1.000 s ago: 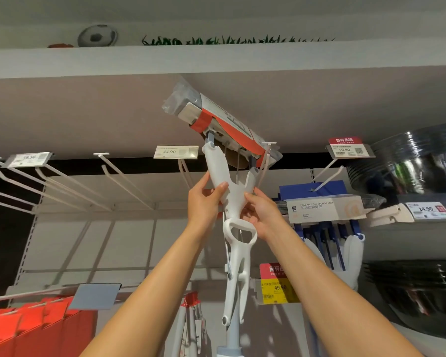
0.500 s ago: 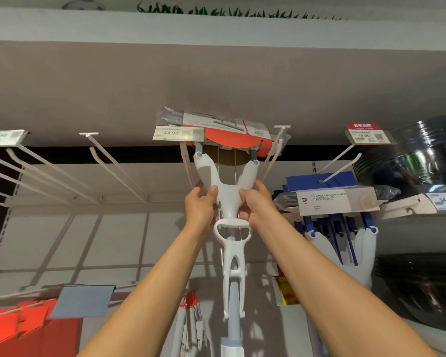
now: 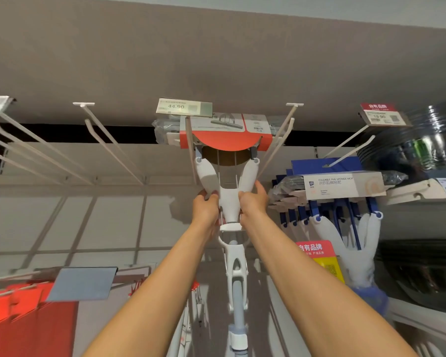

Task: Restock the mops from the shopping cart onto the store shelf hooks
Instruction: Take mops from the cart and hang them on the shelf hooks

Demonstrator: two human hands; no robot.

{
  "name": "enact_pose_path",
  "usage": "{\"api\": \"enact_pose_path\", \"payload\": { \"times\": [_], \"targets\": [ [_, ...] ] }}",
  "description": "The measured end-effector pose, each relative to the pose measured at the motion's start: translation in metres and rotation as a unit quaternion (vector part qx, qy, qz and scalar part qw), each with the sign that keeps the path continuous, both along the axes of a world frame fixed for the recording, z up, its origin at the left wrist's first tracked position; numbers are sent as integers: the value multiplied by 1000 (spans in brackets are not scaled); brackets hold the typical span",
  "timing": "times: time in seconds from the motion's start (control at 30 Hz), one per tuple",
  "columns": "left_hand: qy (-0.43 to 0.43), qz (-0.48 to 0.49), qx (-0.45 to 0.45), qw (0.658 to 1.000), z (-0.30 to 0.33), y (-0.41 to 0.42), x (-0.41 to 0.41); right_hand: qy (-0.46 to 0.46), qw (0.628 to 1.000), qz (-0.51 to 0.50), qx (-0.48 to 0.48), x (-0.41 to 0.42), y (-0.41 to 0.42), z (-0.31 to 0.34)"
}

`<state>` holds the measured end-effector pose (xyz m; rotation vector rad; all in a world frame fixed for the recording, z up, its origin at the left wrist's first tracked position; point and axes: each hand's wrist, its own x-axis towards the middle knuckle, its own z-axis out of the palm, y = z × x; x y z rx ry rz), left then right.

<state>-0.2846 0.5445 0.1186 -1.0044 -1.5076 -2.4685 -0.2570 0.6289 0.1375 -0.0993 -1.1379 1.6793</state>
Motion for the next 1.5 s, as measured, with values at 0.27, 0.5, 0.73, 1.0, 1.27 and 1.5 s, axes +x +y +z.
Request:
{"api": "enact_pose_path", "payload": {
  "times": [0.27, 0.5, 0.73, 1.0, 1.27, 1.5],
  "targets": [
    [-56, 7, -4, 998, -4, 11, 2, -31, 999, -6, 35, 1, 7, -10],
    [-2, 42, -27, 999, -56, 11, 8, -45, 998, -50, 19, 7, 3, -35],
    [44, 65, 15, 997, -100, 12, 5, -1, 999, 26, 31, 22, -10, -89],
    [71, 68, 38, 994, -107, 16, -5, -8, 996, 31, 89, 23, 7, -120],
    [6, 43, 54, 998, -104, 33, -21, 11, 999, 36, -9, -17, 12, -114],
    [-50, 27, 52, 997, -92, 49, -53, 2, 999, 33, -32, -46, 28, -104]
  ]
}}
